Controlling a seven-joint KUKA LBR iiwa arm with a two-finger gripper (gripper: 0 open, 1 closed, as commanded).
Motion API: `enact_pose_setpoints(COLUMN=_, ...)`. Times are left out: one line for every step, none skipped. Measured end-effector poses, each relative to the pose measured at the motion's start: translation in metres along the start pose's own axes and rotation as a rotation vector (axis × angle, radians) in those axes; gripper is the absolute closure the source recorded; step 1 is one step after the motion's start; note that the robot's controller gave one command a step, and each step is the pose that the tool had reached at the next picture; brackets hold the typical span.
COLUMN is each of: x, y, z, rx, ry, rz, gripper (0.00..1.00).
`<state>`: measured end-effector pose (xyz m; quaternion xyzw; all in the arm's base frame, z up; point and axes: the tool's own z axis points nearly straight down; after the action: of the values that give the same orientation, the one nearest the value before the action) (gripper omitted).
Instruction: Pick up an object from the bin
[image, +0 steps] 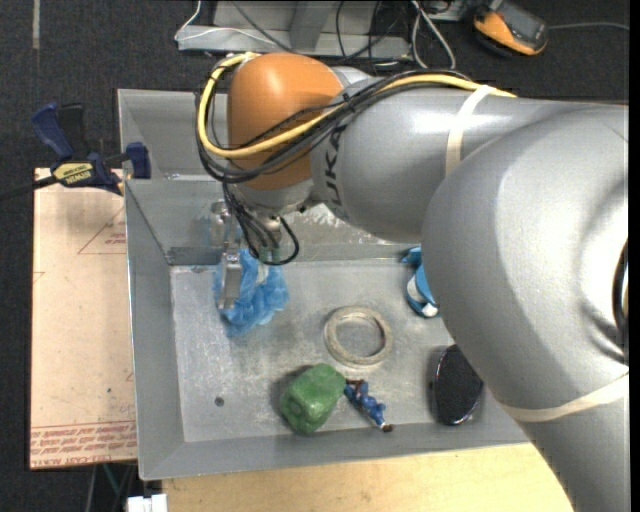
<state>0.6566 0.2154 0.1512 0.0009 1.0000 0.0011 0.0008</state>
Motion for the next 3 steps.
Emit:
enact_pose_setpoints(x=0.000, y=0.000, z=0.000, rx=0.000, ry=0.000, rz=0.000, gripper=0.00)
enact_pose_setpoints(x=0.001, y=-0.001, z=0.005, rx=-0.001, ry=-0.005, rz=-0.027, gripper=0.00)
enact_pose_setpoints(x=0.014, y=-0.048, z=-0.030, rx=-0.001, ry=-0.006, rz=-0.207, gripper=0.00)
